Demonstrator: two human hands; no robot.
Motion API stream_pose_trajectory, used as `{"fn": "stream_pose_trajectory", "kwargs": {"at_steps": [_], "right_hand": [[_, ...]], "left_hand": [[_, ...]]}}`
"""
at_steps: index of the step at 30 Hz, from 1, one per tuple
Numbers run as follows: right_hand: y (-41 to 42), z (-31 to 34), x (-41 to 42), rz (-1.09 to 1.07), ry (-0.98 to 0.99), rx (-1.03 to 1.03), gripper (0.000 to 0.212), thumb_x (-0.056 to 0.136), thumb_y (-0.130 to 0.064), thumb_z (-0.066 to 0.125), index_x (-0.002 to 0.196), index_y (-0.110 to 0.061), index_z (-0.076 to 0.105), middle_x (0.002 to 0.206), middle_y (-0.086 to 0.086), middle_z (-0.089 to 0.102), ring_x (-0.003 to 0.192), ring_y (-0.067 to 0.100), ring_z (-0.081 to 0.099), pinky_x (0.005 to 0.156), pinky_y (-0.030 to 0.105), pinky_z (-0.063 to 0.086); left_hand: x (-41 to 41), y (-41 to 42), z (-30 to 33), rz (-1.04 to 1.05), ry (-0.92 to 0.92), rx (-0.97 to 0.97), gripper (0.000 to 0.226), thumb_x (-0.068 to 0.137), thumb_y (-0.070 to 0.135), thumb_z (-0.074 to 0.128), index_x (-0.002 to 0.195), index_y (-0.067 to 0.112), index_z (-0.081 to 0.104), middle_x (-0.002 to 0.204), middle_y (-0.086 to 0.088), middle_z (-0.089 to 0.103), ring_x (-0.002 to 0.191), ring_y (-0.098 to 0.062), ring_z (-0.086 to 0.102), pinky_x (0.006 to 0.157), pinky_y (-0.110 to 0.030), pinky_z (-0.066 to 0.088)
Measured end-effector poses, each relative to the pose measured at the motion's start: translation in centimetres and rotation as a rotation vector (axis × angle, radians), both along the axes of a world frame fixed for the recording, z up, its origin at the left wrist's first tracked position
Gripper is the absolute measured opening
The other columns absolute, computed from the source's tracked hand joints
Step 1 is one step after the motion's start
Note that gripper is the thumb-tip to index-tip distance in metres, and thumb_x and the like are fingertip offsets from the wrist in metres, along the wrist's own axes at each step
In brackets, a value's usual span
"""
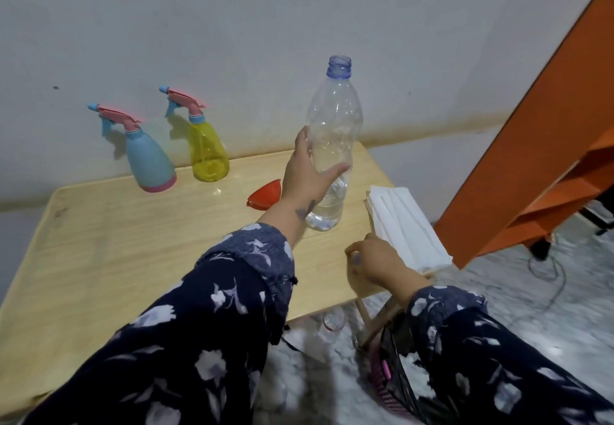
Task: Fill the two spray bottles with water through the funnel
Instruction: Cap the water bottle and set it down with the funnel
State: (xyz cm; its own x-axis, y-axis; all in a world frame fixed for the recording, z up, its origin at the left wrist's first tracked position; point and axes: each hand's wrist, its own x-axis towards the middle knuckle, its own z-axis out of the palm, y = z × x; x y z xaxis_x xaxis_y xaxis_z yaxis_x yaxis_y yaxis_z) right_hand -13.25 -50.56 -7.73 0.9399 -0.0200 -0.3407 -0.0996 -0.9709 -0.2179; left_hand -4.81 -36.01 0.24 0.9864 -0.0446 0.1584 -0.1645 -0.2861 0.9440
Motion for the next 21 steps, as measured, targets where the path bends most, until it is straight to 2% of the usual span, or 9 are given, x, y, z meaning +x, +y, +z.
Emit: {"fn": "stream_pose_trajectory", "kwargs": {"at_steps": [4, 9, 11, 15, 17, 19, 21], "right_hand": [[-0.5, 0.5, 0.1, -0.089, -0.085, 0.095, 0.033, 0.094, -0.017, 0.048, 0.124, -0.011, 0.060, 0.124, 0.012, 0.058, 0.112, 0.028, 0.055, 0.091, 0.032, 0.043], [-1.7, 7.2, 2.6, -0.152, -0.321, 0.279, 0.032, 0.090, -0.017, 0.054, 0.119, -0.008, 0.065, 0.121, 0.009, 0.065, 0.113, 0.023, 0.058, 0.091, 0.027, 0.044], [-2.3, 11.5, 3.9, -0.135, -0.386, 0.334, 0.030, 0.088, -0.020, 0.059, 0.115, -0.010, 0.067, 0.115, 0.006, 0.068, 0.105, 0.019, 0.062, 0.082, 0.021, 0.043], [-2.5, 20.3, 6.1, -0.062, -0.575, 0.349, 0.031, 0.086, -0.023, 0.064, 0.114, -0.011, 0.068, 0.109, 0.006, 0.070, 0.091, 0.012, 0.061, 0.077, 0.017, 0.038], [-1.9, 23.7, 6.6, -0.032, -0.661, 0.381, 0.032, 0.086, -0.024, 0.064, 0.116, -0.012, 0.068, 0.108, 0.004, 0.070, 0.087, 0.009, 0.058, 0.074, 0.015, 0.038], [-0.9, 25.7, 6.9, 0.016, -0.694, 0.415, 0.033, 0.087, -0.025, 0.064, 0.117, -0.012, 0.067, 0.108, 0.003, 0.069, 0.086, 0.008, 0.058, 0.069, 0.015, 0.040], [0.1, 26.7, 7.2, 0.077, -0.704, 0.388, 0.033, 0.088, -0.022, 0.062, 0.119, -0.012, 0.066, 0.113, 0.004, 0.068, 0.090, 0.009, 0.058, 0.075, 0.016, 0.039]], "left_hand": [[-0.1, -0.4, -0.5, 0.065, -0.029, 0.027, 0.077, 0.080, 0.032, 0.078, 0.143, 0.021, 0.036, 0.144, 0.001, 0.048, 0.131, -0.021, 0.047, 0.105, -0.039, 0.042], [-0.5, -0.3, -0.9, 0.058, -0.048, 0.005, 0.075, 0.080, 0.029, 0.079, 0.142, 0.022, 0.038, 0.137, 0.009, 0.050, 0.128, -0.021, 0.049, 0.103, -0.036, 0.043], [-0.6, -0.4, -0.9, 0.051, -0.034, -0.006, 0.076, 0.080, 0.028, 0.078, 0.144, 0.023, 0.036, 0.139, 0.008, 0.048, 0.130, -0.021, 0.047, 0.103, -0.036, 0.042], [-0.6, -0.6, -0.8, 0.048, -0.004, -0.019, 0.081, 0.082, 0.026, 0.076, 0.148, 0.026, 0.028, 0.148, 0.004, 0.043, 0.134, -0.021, 0.044, 0.105, -0.036, 0.041], [-0.8, -0.6, -0.7, 0.054, 0.003, -0.010, 0.091, 0.084, 0.025, 0.075, 0.152, 0.033, 0.014, 0.149, 0.003, 0.042, 0.132, -0.023, 0.047, 0.099, -0.033, 0.042], [-1.0, -0.7, -0.4, 0.064, 0.007, 0.014, 0.103, 0.085, 0.025, 0.073, 0.150, 0.044, -0.004, 0.152, 0.000, 0.038, 0.130, -0.025, 0.048, 0.097, -0.037, 0.043], [-1.2, -0.8, 0.0, 0.075, 0.002, 0.033, 0.107, 0.085, 0.025, 0.073, 0.147, 0.050, -0.011, 0.153, 0.000, 0.038, 0.127, -0.026, 0.051, 0.091, -0.035, 0.044]]}}
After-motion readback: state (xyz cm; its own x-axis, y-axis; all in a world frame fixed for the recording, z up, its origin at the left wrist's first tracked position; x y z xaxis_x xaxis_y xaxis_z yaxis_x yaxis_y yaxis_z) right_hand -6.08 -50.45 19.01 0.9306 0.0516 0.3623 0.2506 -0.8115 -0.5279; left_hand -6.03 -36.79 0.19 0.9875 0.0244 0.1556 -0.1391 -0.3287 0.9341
